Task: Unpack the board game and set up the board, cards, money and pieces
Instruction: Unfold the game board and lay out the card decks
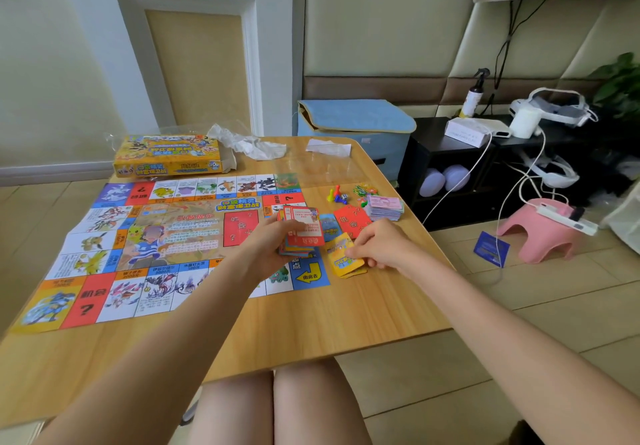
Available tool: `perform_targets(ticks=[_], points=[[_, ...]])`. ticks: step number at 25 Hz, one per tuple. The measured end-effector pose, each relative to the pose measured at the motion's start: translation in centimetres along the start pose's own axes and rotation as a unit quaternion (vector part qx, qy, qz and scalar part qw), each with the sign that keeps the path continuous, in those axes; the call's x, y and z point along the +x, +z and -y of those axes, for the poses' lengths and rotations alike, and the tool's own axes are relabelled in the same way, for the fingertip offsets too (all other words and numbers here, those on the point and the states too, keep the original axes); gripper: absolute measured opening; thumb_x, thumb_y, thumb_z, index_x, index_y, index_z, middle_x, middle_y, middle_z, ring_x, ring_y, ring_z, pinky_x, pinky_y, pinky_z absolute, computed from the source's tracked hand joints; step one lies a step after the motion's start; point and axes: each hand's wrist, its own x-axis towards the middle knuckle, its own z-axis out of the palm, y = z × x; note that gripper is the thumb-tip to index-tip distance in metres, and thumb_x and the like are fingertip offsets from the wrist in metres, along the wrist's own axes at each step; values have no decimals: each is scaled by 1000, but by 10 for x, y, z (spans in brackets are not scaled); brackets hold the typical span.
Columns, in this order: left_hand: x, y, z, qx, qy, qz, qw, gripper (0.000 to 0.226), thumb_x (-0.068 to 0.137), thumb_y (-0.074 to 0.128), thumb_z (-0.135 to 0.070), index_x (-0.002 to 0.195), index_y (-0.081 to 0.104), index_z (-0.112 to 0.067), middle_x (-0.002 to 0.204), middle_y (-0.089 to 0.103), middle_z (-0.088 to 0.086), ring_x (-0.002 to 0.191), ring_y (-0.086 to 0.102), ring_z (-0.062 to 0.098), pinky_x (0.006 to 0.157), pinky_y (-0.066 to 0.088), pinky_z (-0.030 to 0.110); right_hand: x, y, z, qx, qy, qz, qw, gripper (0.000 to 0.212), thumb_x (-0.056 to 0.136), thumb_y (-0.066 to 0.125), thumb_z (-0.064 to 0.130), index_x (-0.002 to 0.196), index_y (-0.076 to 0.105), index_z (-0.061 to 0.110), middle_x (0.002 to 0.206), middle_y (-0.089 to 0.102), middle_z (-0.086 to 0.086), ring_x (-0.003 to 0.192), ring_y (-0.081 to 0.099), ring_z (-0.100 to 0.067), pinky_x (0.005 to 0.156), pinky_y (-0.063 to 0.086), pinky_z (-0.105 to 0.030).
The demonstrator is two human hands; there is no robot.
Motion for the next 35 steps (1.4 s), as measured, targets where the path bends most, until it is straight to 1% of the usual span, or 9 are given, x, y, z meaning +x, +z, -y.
perform_targets(ticks=[4,9,11,15,23,26,29,31,35], points=[[-2,5,4,20,-8,6,1000,16,88,56,1,91,57,-14,84,66,7,69,64,19,54,55,28,1,8,-5,-128,-11,-68,989,33,72,78,30,68,47,20,76,51,7,73,50,-14,56,36,-26],[-3,4,4,24,7,28,999,13,86,60,-2,95,59,-12,76,69,4,61,66,14,49,53,23,-3,-1,15,223,-4,35,974,30,85,66,35,85,63,5,67,56,-4,53,48,-13,42,35,-19],[-6,8,2,21,7,65,998,9,89,56,-4,93,60,-10,70,69,3,57,66,13,49,53,22,-1,2,20,233,-27,44,971,27,83,70,23,96,65,0,72,60,-5,55,51,-11,45,39,-18],[-6,7,-3,-1,6,130,992,24,91,43,3,108,58,-5,91,69,11,72,69,19,60,58,27,5,5,18,270,-18,-17,962,29,79,73,8,103,64,-5,75,60,-7,56,50,-10,46,41,-17],[5,3,2,86,31,80,993,32,85,62,-2,116,57,-5,83,70,6,60,69,14,51,57,25,13,5,20,346,22,2,938,28,81,70,5,106,62,-3,63,50,-4,46,39,-7,35,28,-15],[7,2,3,58,24,93,994,19,87,59,-5,106,60,-6,75,72,3,60,69,12,52,56,23,10,1,23,404,19,-2,914,21,82,68,4,101,61,2,52,41,1,36,33,-4,33,24,-15],[7,0,1,17,3,84,996,8,89,56,-5,96,61,-6,75,73,3,61,69,12,52,55,21,9,-13,25,337,-114,-82,931,22,85,65,7,106,64,1,55,53,1,39,44,-5,37,32,-17],[11,-1,-1,-3,-21,58,998,16,89,59,-8,103,61,-3,81,71,8,62,68,14,49,54,21,5,-20,27,241,-205,-76,946,19,87,60,0,104,67,0,78,66,-3,56,60,-2,48,45,-13],[10,5,-2,-13,-40,34,999,7,86,63,-13,85,61,-6,63,68,4,52,65,13,47,54,21,6,-17,20,119,-223,-59,966,25,91,50,-4,101,70,5,100,65,-1,88,64,-10,72,51,-10]])
